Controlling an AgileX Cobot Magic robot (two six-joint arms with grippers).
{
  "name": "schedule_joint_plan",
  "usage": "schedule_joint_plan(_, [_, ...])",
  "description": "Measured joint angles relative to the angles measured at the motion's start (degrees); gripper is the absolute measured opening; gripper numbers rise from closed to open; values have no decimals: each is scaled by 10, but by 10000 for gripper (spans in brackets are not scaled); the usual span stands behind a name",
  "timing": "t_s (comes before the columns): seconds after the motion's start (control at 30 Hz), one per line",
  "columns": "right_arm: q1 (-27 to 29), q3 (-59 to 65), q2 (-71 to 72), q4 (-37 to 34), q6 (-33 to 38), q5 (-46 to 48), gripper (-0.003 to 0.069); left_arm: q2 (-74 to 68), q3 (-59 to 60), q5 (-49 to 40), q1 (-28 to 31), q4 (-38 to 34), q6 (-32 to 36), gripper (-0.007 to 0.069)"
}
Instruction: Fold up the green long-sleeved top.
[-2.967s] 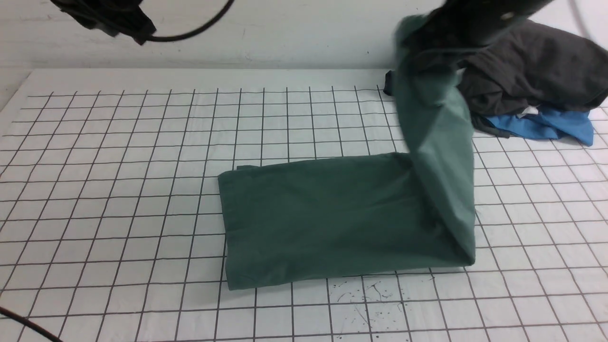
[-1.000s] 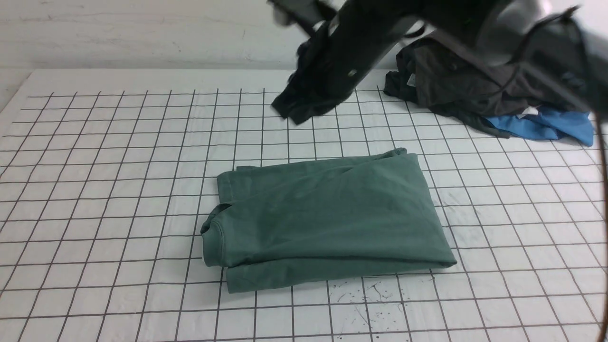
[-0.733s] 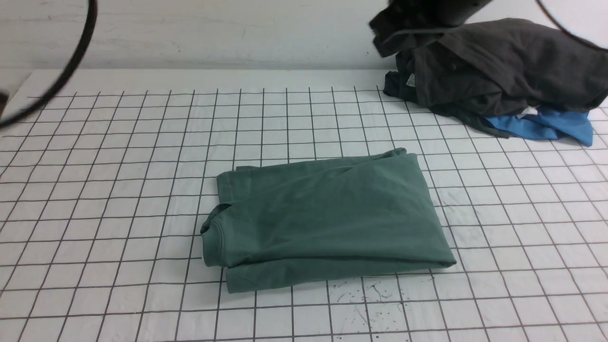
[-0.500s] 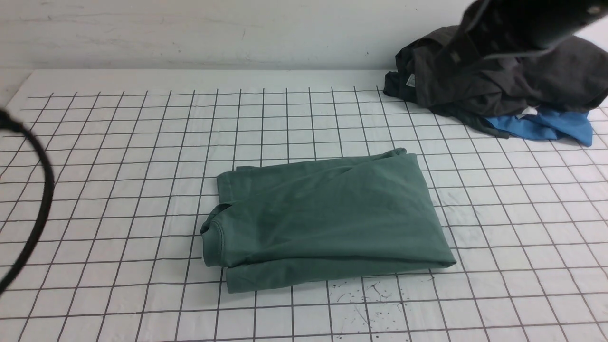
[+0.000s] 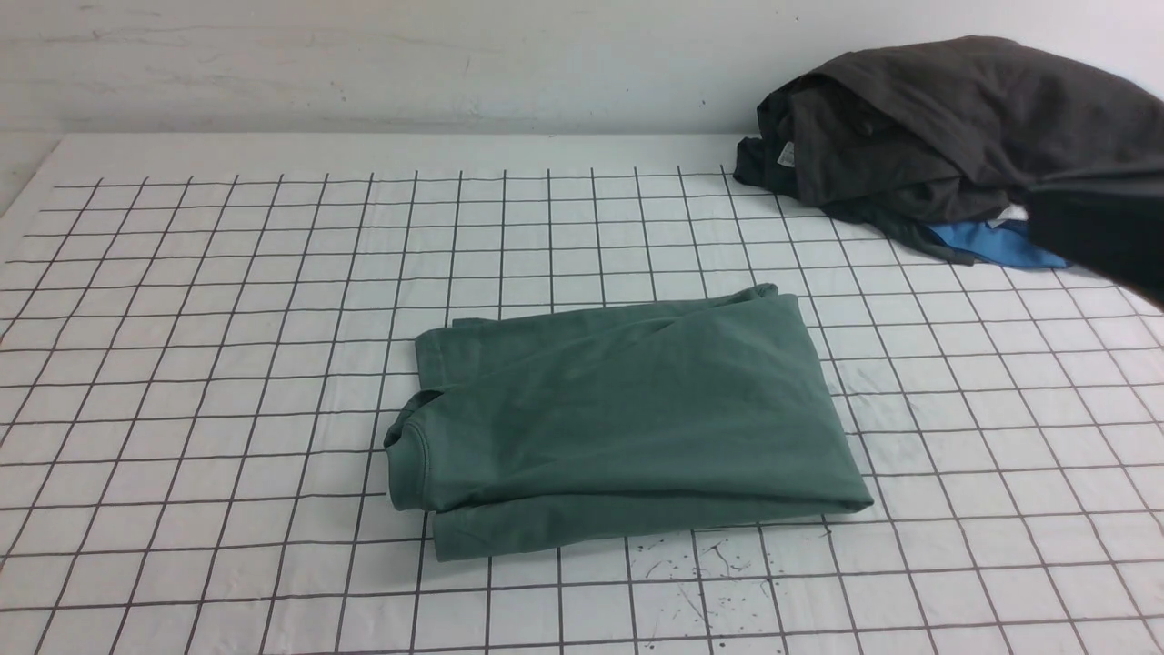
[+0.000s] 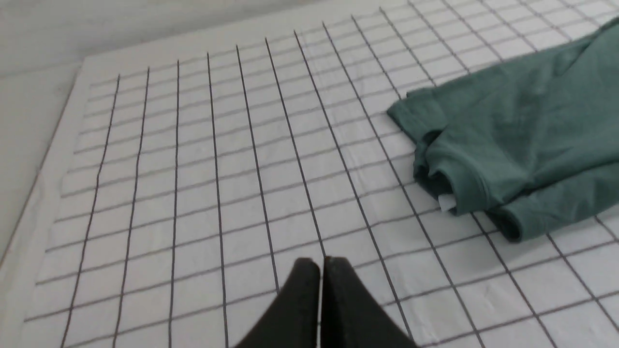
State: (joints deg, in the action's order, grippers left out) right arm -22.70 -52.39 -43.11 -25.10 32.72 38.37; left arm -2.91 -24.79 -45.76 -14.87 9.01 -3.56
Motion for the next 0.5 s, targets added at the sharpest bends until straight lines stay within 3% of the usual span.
schedule_joint_plan(0.27, [0,109,163,-12,34,-77,-14,39,2,11,0,0,0,-7])
schedule_joint_plan(0.5, [0,127,185,-12,35,-85,-14,39,2,11,0,0,0,-7])
